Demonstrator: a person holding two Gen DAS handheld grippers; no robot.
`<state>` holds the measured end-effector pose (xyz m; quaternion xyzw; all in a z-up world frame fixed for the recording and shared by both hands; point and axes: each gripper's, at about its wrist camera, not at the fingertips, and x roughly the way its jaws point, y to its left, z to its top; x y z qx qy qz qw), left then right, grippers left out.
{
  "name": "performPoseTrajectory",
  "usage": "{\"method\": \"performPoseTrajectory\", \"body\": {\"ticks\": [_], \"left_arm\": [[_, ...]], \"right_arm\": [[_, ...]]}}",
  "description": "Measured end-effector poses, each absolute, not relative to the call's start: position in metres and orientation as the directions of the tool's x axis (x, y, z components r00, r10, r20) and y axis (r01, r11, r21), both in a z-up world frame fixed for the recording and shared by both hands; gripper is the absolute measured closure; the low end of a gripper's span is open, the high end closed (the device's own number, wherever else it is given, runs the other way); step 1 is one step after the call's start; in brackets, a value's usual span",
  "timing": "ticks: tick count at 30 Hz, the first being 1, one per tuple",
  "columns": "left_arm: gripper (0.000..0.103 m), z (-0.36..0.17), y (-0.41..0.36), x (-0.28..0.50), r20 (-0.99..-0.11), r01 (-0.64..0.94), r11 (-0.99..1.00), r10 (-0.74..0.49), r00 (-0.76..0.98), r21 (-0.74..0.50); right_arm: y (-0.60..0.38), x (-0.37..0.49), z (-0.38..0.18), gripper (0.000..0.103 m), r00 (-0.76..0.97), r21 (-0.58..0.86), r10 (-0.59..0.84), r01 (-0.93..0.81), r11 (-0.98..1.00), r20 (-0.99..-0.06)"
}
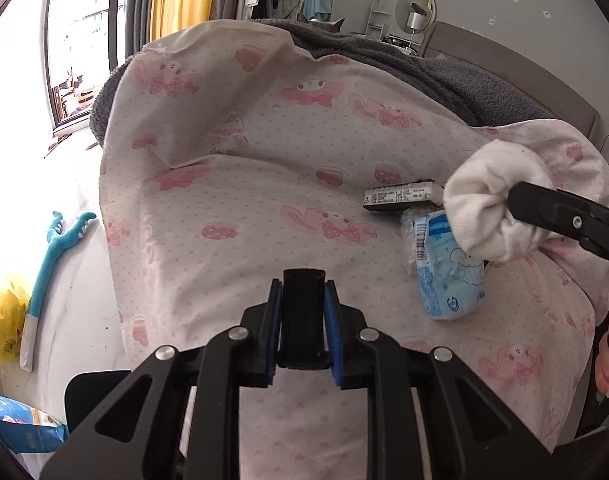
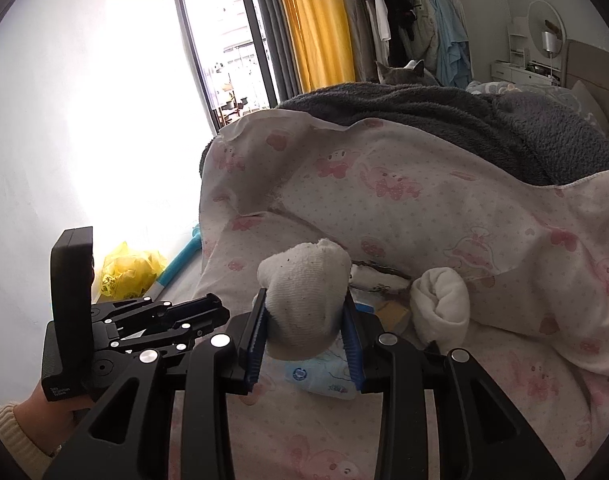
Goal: Collect trash
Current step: 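Carry the sock ball over the black bin and open the right gripper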
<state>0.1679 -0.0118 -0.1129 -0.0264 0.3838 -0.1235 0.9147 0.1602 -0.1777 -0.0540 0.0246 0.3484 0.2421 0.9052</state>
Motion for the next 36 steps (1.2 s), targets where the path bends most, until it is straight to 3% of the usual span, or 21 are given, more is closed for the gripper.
{"method": "performPoseTrajectory", "body": {"ticks": [17, 36], "left_arm": [[0.081, -0.136, 0.073, 0.139, -0.773, 0.1, 0.99, -0.143, 0.618, -0.103], [0.081, -0.2, 0.172, 0.108, -0.914, -0.077, 0.991, -0.074, 0.398, -0.113]], "right_arm": [[-0.085, 0.156, -0.057, 0.068, 0.565, 0.227, 0.536, -0.526, 0.82, -0.627], [0.027, 0.143, -0.091, 0.068, 0.438, 0.21, 0.578, -0.643, 0.737, -0.689]]}}
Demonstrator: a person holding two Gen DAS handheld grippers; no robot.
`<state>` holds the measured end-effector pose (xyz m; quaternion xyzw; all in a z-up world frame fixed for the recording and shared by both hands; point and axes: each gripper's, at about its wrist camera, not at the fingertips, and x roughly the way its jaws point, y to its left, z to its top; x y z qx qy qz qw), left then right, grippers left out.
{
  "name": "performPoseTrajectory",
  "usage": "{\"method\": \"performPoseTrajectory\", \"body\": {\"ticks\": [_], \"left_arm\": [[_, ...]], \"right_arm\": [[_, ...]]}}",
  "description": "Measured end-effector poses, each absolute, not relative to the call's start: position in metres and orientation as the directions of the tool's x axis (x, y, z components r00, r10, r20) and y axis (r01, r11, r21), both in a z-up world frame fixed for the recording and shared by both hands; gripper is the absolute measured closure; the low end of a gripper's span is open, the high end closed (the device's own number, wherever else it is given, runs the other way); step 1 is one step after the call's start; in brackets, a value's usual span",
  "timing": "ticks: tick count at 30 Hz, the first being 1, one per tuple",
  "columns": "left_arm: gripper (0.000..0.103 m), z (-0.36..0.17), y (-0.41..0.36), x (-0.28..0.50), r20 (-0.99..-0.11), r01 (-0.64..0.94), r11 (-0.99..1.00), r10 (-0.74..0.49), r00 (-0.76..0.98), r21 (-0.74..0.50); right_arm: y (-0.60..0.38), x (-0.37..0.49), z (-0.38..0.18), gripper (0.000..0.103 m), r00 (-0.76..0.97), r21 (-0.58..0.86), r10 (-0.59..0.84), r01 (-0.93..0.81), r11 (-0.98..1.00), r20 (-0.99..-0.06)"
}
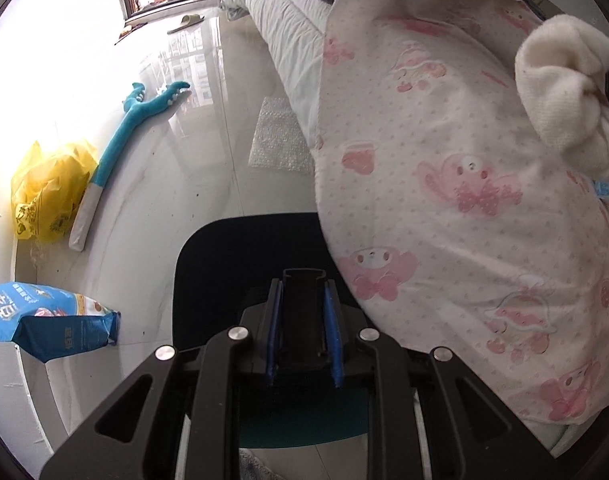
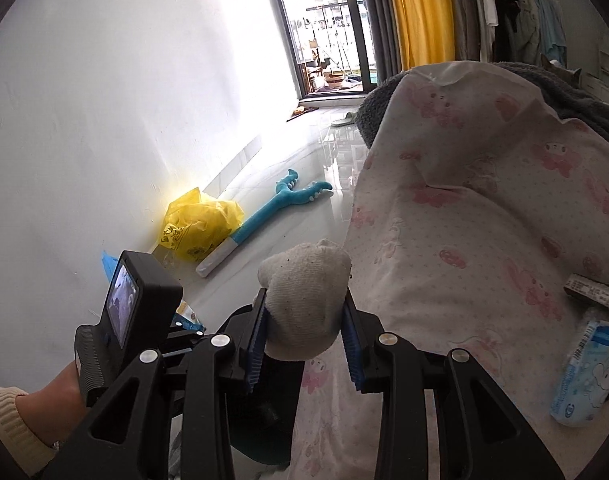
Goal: Collect trash
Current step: 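Carry the sock ball over the black bin and open the right gripper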
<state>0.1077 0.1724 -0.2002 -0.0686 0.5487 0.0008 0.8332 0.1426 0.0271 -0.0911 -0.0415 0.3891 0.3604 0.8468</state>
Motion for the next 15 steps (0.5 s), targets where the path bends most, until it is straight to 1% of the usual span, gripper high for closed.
{"method": "performPoseTrajectory", "body": {"ticks": [12, 13, 15], "left_arm": [[0.08, -0.244, 0.211, 0.085, -0.971, -0.133, 0.982, -0.104, 0.217, -0.135], [0.078, -0.245, 0.214, 0.083, -0.973, -0.139, 0.981, -0.106, 0.206, -0.137], [0.066, -0.247, 0.219, 0.079, -0.974, -0.148, 0.979, -0.106, 0.198, -0.137]], "right_arm": [[0.083, 0.133, -0.12, 0.068, 0.356, 0.21, 0.569, -0.682, 0.701, -0.741], [0.086, 0.132, -0.123, 0.068, 0.349, 0.213, 0.568, -0.683, 0.699, -0.745], [0.093, 0.132, -0.13, 0.068, 0.333, 0.217, 0.562, -0.682, 0.698, -0.757]]}}
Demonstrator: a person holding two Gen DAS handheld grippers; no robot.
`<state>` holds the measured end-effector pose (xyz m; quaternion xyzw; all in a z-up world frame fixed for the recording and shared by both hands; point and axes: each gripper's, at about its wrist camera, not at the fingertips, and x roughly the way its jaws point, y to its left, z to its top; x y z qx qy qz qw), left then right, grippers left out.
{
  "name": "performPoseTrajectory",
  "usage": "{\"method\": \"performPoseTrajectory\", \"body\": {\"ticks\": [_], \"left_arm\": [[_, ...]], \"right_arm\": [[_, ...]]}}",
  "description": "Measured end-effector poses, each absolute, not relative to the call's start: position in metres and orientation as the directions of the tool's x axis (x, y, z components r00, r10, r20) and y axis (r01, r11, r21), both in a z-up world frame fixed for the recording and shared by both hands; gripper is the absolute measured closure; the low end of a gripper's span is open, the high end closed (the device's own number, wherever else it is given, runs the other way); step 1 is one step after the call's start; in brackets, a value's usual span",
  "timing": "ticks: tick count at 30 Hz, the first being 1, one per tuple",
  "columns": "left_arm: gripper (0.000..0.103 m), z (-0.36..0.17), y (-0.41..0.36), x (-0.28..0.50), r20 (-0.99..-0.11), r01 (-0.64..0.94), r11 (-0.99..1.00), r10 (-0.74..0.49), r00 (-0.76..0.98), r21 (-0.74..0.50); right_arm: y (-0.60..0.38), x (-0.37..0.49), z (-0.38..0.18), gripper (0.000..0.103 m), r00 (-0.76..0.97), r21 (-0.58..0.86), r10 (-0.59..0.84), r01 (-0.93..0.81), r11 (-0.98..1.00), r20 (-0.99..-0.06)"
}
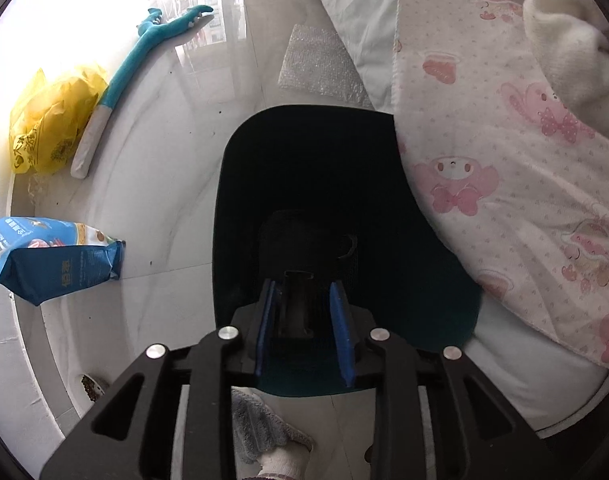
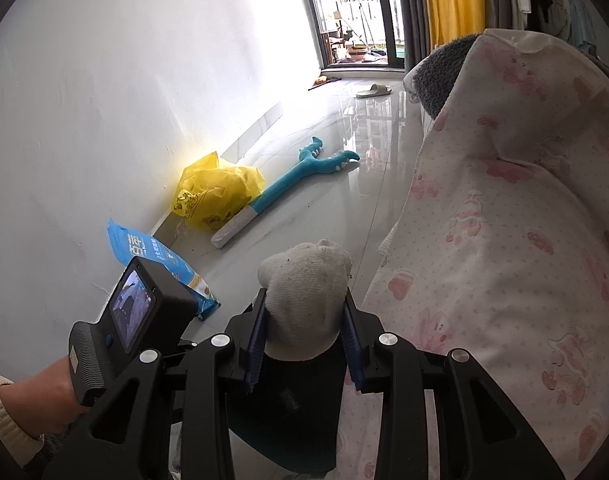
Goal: Collect trash
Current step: 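Carry the sock ball over the black bin and open the right gripper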
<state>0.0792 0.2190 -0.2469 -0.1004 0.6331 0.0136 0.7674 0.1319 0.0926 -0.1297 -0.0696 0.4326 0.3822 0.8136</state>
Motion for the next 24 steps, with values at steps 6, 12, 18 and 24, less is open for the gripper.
{"method": "performPoseTrajectory", "body": {"ticks": [6, 12, 18, 24], "left_arm": [[0.049, -0.227, 0.232, 0.071, -0.952, -0.153, 0.977, -0.1, 0.289, -0.149], [0.042, -0.19, 0.245, 0.065, -0.894, -0.167, 0.973, -0.07, 0.443, -0.159], [0.036, -0.156, 0.256, 0.059, -0.828, -0.18, 0.968, -0.048, 0.558, -0.177], [0.03, -0.127, 0.258, 0.052, -0.755, -0.168, 0.97, -0.022, 0.655, -0.175]], "right_arm": [[0.109, 0.134, -0.154, 0.068, 0.3, 0.201, 0.514, -0.676, 0.709, -0.804], [0.119, 0.138, -0.182, 0.069, 0.25, 0.212, 0.469, -0.65, 0.73, -0.847], [0.133, 0.139, -0.212, 0.068, 0.196, 0.228, 0.431, -0.622, 0.749, -0.881], [0.146, 0.135, -0.242, 0.068, 0.153, 0.201, 0.367, -0.619, 0.76, -0.917]]}}
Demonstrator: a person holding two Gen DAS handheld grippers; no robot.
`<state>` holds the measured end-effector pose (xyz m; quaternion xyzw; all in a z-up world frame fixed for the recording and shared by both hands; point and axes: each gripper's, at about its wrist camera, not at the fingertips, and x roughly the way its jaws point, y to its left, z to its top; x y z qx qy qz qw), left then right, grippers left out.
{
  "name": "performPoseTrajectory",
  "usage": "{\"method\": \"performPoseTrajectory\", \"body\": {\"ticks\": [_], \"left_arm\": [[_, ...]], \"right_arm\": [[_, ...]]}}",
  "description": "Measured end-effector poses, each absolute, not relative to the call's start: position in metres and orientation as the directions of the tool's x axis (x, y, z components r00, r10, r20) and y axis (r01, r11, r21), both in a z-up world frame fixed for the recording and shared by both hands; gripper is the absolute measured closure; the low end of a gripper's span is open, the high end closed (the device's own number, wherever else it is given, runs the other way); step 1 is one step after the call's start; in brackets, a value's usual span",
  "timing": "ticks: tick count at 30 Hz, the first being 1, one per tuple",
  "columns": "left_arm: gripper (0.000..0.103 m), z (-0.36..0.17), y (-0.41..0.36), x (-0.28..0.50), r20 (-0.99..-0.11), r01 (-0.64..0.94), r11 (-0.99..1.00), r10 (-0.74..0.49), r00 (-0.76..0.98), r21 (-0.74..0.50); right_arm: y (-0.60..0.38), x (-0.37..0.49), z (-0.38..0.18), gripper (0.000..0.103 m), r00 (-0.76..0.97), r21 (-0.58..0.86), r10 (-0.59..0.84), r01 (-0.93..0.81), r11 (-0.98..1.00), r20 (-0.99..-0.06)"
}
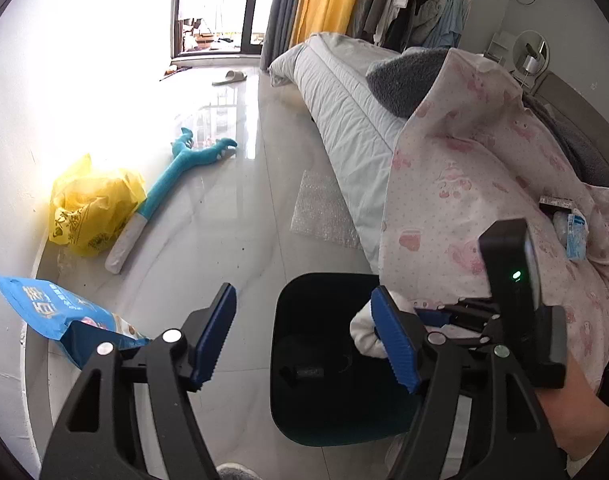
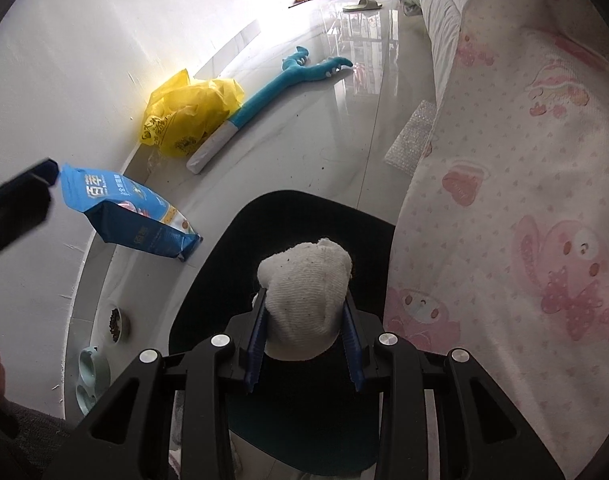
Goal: Collect trash
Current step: 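Carry the sock ball over the black bin and open the right gripper, then move both tools back over the bed toward the blue tissue pack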
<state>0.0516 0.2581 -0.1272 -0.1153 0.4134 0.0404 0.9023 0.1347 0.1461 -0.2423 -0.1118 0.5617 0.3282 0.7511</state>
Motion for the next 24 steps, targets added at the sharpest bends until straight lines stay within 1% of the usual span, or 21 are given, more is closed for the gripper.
{"method": "performPoseTrajectory", "body": {"ticks": [4, 10, 17, 18, 19, 21, 24], "left_arm": [[0.026, -0.107, 0.261, 0.046, -0.7, -0.159, 0.969, -0.018, 0.714, -0.187], [0.022, -0.081, 0.252, 0.037, -0.62, -0.123, 0.978, -0.01, 0.784, -0.171], [0.018, -0.06, 0.246, 0.031, -0.551, -0.103, 0.98, -0.009, 0.834, -0.172], [0.018, -0.057, 0.246, 0.03, -0.542, -0.105, 0.98, -0.005, 0.84, -0.172], [0.018, -0.053, 0.245, 0.029, -0.532, -0.108, 0.979, 0.0, 0.847, -0.172], [0.018, -0.046, 0.243, 0.03, -0.514, -0.109, 0.979, 0.004, 0.858, -0.174], [0.014, -0.035, 0.24, 0.029, -0.487, -0.114, 0.978, 0.015, 0.874, -0.175]], "right_arm": [[0.154, 0.129, -0.261, 0.068, 0.128, 0.179, 0.325, -0.624, 0.761, -0.937], [0.162, 0.12, -0.281, 0.068, 0.117, 0.124, 0.258, -0.644, 0.755, -0.959], [0.16, 0.119, -0.284, 0.066, 0.118, 0.097, 0.225, -0.645, 0.758, -0.967], [0.158, 0.119, -0.283, 0.063, 0.119, 0.098, 0.226, -0.645, 0.758, -0.967], [0.157, 0.118, -0.281, 0.057, 0.119, 0.1, 0.23, -0.645, 0.757, -0.966], [0.154, 0.116, -0.278, 0.053, 0.119, 0.104, 0.236, -0.651, 0.752, -0.964], [0.15, 0.113, -0.27, 0.05, 0.116, 0.121, 0.259, -0.658, 0.743, -0.959]]}}
